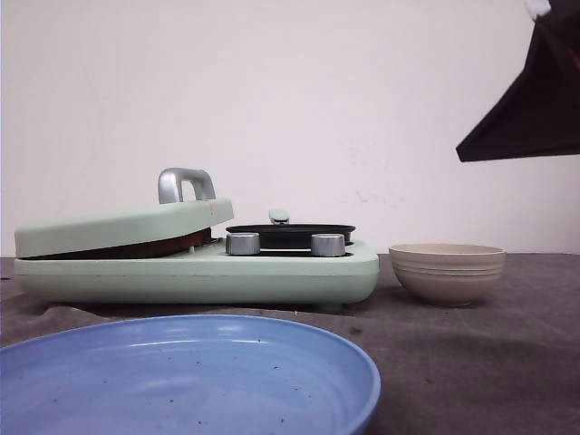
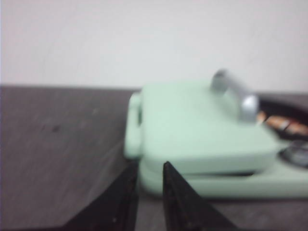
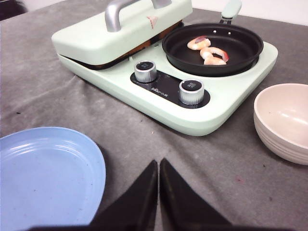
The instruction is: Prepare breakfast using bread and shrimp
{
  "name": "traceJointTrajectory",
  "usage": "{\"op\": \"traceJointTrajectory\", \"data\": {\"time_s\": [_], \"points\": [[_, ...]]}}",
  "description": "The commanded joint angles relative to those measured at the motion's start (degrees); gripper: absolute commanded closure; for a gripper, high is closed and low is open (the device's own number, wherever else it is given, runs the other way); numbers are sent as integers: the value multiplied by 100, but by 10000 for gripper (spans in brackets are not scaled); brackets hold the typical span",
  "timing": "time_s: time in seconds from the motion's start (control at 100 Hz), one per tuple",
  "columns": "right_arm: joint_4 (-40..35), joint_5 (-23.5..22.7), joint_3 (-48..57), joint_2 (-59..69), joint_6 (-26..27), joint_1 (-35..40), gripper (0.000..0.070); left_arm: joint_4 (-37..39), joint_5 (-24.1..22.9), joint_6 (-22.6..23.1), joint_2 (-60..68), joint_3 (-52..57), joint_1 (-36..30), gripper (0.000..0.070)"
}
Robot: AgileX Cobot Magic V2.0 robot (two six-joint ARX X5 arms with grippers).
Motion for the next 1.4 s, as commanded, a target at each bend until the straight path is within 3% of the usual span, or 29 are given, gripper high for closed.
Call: {"op": "traceJointTrajectory", "data": {"time_s": [0.0,0.17,1.39], "points": [[59,26,24,28,72,55,700,57,70,173,-9,-103,201,700],[59,22,24,28,72,55,700,-669,72,214,-9,-105,538,700],[-96,24,24,-238,-26,-87,700,-651,101,212,-7,-103,476,700]]}}
